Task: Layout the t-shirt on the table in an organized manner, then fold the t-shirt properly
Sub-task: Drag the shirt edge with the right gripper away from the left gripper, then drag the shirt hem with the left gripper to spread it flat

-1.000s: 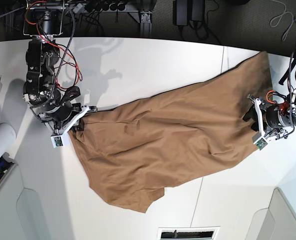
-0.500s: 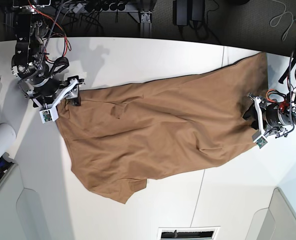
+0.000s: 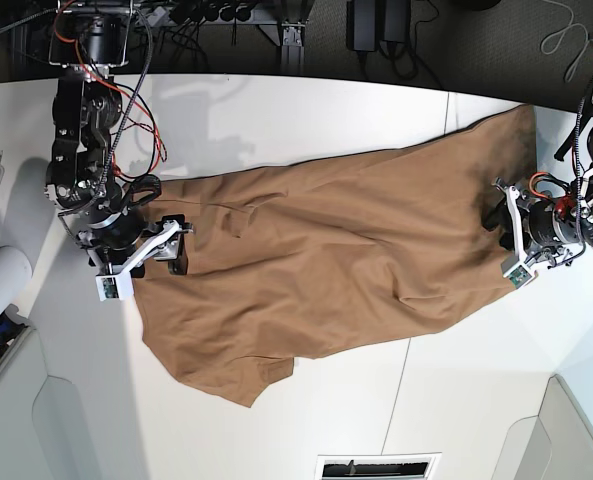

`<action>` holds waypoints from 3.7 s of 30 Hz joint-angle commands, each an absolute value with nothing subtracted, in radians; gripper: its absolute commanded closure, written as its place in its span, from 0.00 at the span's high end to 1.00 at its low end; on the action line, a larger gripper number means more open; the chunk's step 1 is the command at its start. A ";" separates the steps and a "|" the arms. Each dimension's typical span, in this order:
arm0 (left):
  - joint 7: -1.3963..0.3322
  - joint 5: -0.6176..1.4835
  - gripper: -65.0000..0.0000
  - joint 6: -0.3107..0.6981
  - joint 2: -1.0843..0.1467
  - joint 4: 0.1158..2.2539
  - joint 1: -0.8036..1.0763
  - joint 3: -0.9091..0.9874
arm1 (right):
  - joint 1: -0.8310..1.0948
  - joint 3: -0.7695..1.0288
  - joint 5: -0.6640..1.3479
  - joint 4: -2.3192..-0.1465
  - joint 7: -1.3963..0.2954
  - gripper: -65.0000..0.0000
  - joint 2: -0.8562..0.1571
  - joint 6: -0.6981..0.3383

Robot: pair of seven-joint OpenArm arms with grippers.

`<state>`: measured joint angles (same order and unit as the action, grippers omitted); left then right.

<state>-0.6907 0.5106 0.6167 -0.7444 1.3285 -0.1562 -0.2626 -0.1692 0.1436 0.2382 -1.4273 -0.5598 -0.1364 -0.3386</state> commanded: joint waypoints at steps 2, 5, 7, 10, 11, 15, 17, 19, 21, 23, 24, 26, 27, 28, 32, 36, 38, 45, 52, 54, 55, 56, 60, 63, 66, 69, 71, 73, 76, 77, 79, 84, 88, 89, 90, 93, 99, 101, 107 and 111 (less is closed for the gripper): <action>-0.678 0.521 0.46 0.614 -0.758 1.340 -0.171 -0.254 | -0.212 0.143 0.243 -1.374 -0.526 0.63 -0.146 -0.361; -0.678 0.520 0.46 0.614 -0.754 1.340 -0.166 -0.254 | -0.218 0.142 0.249 -1.328 -0.527 0.62 -0.146 -0.409; -0.677 0.520 0.46 0.614 -0.752 1.340 -0.166 -0.254 | -0.218 0.142 0.255 -1.328 -0.529 0.55 -0.146 -0.409; -0.678 0.520 0.46 0.614 -0.745 1.340 -0.165 -0.254 | -0.218 0.142 0.276 -1.333 -0.532 0.33 -0.147 -0.409; -0.678 0.520 0.46 0.614 -0.745 1.340 -0.163 -0.254 | -0.219 0.142 0.288 -1.333 -0.535 0.27 -0.146 -0.409; -0.678 0.520 0.46 0.614 -0.745 1.340 -0.163 -0.254 | -0.219 0.142 0.326 -1.333 -0.535 0.19 -0.146 -0.432; -0.678 0.520 0.46 0.614 -0.745 1.340 -0.163 -0.254 | -0.219 0.142 0.331 -1.333 -0.535 0.15 -0.146 -0.432; -0.678 0.520 0.46 0.614 -0.745 1.340 -0.163 -0.254 | -0.219 0.142 0.330 -1.333 -0.535 0.04 -0.146 -0.432; -0.677 0.520 0.46 0.614 -0.745 1.340 -0.163 -0.254 | -0.219 0.142 0.330 -1.333 -0.535 0.00 -0.147 -0.434; -0.678 0.520 0.46 0.614 -0.745 1.340 -0.163 -0.254 | -0.218 0.142 0.330 -1.333 -0.536 0.00 -0.147 -0.435; -0.678 0.520 0.46 0.614 -0.745 1.340 -0.163 -0.254 | -0.219 0.142 0.331 -1.333 -0.539 0.00 -0.147 -0.435; -0.678 0.520 0.46 0.614 -0.745 1.340 -0.163 -0.254 | -0.219 0.142 0.334 -1.333 -0.552 0.00 -0.147 -0.435; -0.679 0.520 0.46 0.614 -0.745 1.340 -0.163 -0.254 | -0.219 0.142 0.345 -1.334 -0.563 0.00 -0.147 -0.435; -0.679 0.520 0.46 0.614 -0.745 1.340 -0.163 -0.254 | -0.219 0.142 0.360 -1.336 -0.580 0.00 -0.147 -0.437; -0.682 0.520 0.46 0.614 -0.745 1.340 -0.163 -0.254 | -0.206 0.142 0.451 -1.397 -0.665 0.00 -0.147 -0.495; -0.693 0.519 0.46 0.614 -0.745 1.340 -0.163 -0.254 | -0.126 0.152 0.480 -1.566 -0.692 0.00 -0.147 -0.498; -0.694 0.519 0.46 0.614 -0.745 1.340 -0.163 -0.254 | -0.080 0.157 0.484 -1.657 -0.735 0.00 -0.153 -0.498; -0.701 0.519 0.46 0.614 -0.746 1.340 -0.163 -0.254 | 0.146 0.162 0.539 -1.856 -0.780 0.00 -0.221 -0.502; -0.711 0.521 0.46 0.613 -0.746 1.340 -0.163 -0.254 | 0.346 0.303 0.543 -1.982 -0.779 0.00 -0.238 -0.506; -0.715 0.530 0.46 0.613 -0.746 1.341 -0.163 -0.254 | 0.352 0.349 0.544 -1.997 -0.778 0.02 -0.238 -0.505; -0.716 0.545 0.46 0.614 -0.751 1.342 -0.163 -0.254 | 0.346 0.368 0.554 -2.001 -0.773 0.16 -0.238 -0.504; -0.715 0.566 0.46 0.614 -0.757 1.346 -0.163 -0.254 | 0.337 0.387 0.571 -2.002 -0.764 0.31 -0.238 -0.501; -0.723 0.596 0.46 0.618 -0.768 1.388 -0.163 -0.212 | 0.266 0.429 0.606 -2.000 -0.725 0.52 -0.238 -0.501; -0.727 0.645 0.46 0.618 -0.768 1.410 -0.163 -0.147 | 0.188 0.425 0.595 -1.982 -0.699 0.52 -0.236 -0.501; -0.726 0.675 0.46 0.618 -0.767 1.414 -0.163 -0.088 | 0.100 0.409 0.562 -1.905 -0.681 0.44 -0.232 -0.495; -0.754 0.677 0.46 0.618 -0.767 1.396 -0.162 -0.081 | 0.005 0.377 0.532 -1.768 -0.669 0.11 -0.232 -0.495; -0.778 0.697 0.46 0.618 -0.764 1.380 -0.144 -0.081 | -0.052 0.352 0.519 -1.662 -0.669 0.00 -0.232 -0.495; -0.781 0.707 0.46 0.618 -0.764 1.378 -0.103 -0.081 | -0.094 0.331 0.519 -1.563 -0.669 0.00 -0.232 -0.499; -0.784 0.706 0.46 0.640 -0.760 1.378 -0.025 -0.081 | -0.125 0.315 0.519 -1.460 -0.669 0.00 -0.233 -0.506; -0.787 0.707 0.46 0.661 -0.758 1.380 0.002 -0.081 | -0.125 0.315 0.519 -1.444 -0.665 0.00 -0.233 -0.506; -0.790 0.707 0.46 0.687 -0.750 1.390 0.054 -0.081 | -0.123 0.316 0.519 -1.435 -0.657 0.00 -0.233 -0.506; -0.790 0.707 0.46 0.697 -0.725 1.496 0.196 -0.081 | -0.125 0.316 0.520 -1.440 -0.650 0.00 -0.233 -0.506; -0.790 0.706 0.46 0.698 -0.712 1.629 0.291 -0.081 | -0.125 0.316 0.524 -1.440 -0.631 0.00 -0.233 -0.506; -0.790 0.706 0.46 0.698 -0.712 1.663 0.305 -0.081 | -0.125 0.316 0.524 -1.440 -0.630 0.00 -0.233 -0.506; -0.789 0.701 0.46 0.698 -0.712 1.696 0.313 -0.080 | -0.125 0.316 0.523 -1.440 -0.630 0.00 -0.233 -0.506; -0.778 0.687 0.46 0.691 -0.712 1.775 0.310 -0.054 | -0.124 0.316 0.523 -1.440 -0.632 0.00 -0.233 -0.506; -0.722 0.683 0.46 0.692 -0.713 1.787 0.229 0.091 | -0.124 0.316 0.524 -1.440 -0.632 0.00 -0.233 -0.506; -0.710 0.682 0.46 0.692 -0.712 1.735 0.178 0.106 | -0.125 0.316 0.524 -1.440 -0.625 0.00 -0.233 -0.506; -0.609 0.638 0.46 0.693 -0.699 1.460 0.002 0.103 | -0.127 0.315 0.506 -1.439 -0.587 0.00 -0.229 -0.506; -0.614 0.652 0.46 0.693 -0.677 1.268 -0.103 0.089 | -0.127 0.298 0.427 -1.421 -0.586 0.00 -0.230 -0.506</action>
